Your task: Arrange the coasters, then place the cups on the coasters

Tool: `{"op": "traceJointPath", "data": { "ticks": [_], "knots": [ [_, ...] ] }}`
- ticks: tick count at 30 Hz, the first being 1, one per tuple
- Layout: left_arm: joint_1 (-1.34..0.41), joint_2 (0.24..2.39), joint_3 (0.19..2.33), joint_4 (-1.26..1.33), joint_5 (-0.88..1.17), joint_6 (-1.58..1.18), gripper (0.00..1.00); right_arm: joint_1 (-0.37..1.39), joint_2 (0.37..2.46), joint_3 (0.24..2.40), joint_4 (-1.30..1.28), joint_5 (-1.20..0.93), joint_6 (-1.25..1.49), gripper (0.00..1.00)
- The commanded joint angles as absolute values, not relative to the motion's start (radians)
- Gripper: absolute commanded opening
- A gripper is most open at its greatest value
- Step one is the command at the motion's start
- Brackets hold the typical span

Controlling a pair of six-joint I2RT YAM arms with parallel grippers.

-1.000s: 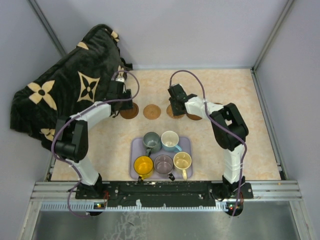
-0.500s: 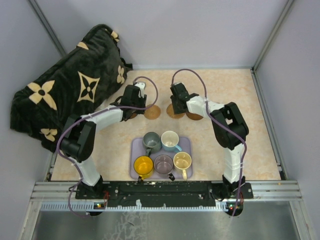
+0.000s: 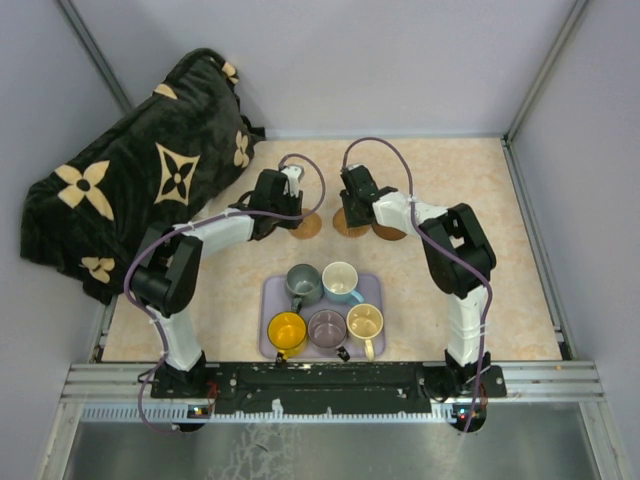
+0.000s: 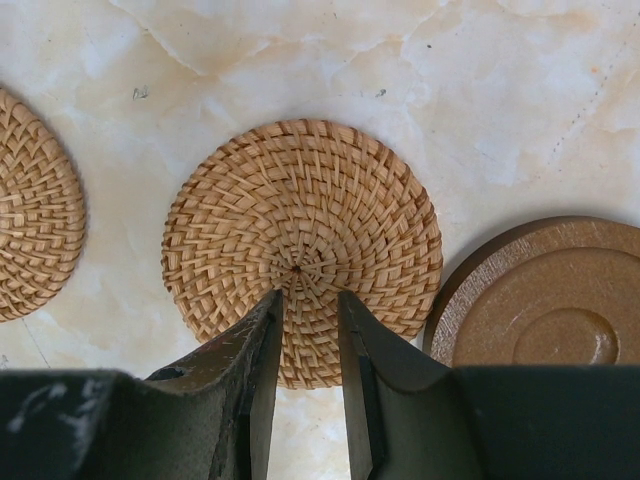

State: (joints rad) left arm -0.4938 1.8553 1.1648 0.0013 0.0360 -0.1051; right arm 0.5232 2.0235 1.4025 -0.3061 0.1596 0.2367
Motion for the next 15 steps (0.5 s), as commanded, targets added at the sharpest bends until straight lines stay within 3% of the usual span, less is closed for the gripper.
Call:
{"op": "traceJointPath", "data": {
  "ticks": [1, 15],
  "knots": [
    [-0.510, 1.867, 1.182, 0.032, 0.098, -0.114, 0.30, 0.514, 2.044, 1.423, -0.291, 0.141, 0.238, 0.29],
    [-0.514, 1.948, 1.190, 0.034, 0.114, -0.143, 0.29, 0.514, 2.062, 1.407, -0.285, 0.056, 0.260, 0.28]
  ]
}}
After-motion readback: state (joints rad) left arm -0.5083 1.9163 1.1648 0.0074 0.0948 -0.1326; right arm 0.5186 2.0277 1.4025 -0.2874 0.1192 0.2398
